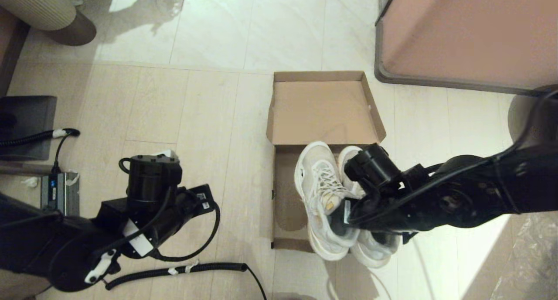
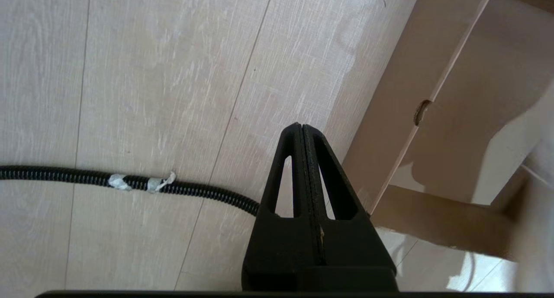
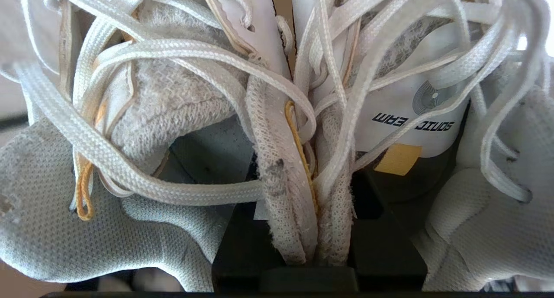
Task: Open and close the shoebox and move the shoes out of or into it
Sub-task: Put the shoes out of the shoe box
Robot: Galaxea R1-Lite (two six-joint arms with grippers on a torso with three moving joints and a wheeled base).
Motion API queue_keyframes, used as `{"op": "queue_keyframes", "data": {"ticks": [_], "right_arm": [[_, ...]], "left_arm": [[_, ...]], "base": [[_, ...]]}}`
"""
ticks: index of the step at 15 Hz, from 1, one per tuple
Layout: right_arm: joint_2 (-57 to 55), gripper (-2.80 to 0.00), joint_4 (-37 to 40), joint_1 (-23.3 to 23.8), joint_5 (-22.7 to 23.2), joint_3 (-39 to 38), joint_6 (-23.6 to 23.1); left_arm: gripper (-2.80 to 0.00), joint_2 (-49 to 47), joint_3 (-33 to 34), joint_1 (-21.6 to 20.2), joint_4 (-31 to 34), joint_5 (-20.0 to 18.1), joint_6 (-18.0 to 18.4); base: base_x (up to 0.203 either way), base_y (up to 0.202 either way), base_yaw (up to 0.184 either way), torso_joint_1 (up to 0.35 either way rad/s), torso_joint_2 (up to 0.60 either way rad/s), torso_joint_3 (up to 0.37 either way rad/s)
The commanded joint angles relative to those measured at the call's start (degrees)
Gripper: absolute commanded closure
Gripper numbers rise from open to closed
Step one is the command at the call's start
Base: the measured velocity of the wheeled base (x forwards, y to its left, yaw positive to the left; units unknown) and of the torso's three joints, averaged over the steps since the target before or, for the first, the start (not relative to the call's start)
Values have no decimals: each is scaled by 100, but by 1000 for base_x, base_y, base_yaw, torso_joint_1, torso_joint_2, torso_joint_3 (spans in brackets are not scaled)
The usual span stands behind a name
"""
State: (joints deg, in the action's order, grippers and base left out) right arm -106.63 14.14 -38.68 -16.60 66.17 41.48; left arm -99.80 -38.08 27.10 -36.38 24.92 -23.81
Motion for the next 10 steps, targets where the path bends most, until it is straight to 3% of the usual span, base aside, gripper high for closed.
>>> {"op": "queue_keyframes", "data": {"ticks": [1, 4, 10], "right_arm": [[1029, 0, 116, -76, 52, -420, 66], [1895, 0, -14, 83, 39, -835, 43], [2062, 0, -795, 2491, -360, -891, -573]], "left_arm": [[0, 5, -5, -12, -27, 13, -16], [0, 58, 58, -25, -19, 22, -10], [0, 40, 82, -179, -1, 31, 34]], "base": [[0, 0, 0, 0, 0, 0], [0, 0, 0, 0, 0, 0], [0, 0, 0, 0, 0, 0]]}}
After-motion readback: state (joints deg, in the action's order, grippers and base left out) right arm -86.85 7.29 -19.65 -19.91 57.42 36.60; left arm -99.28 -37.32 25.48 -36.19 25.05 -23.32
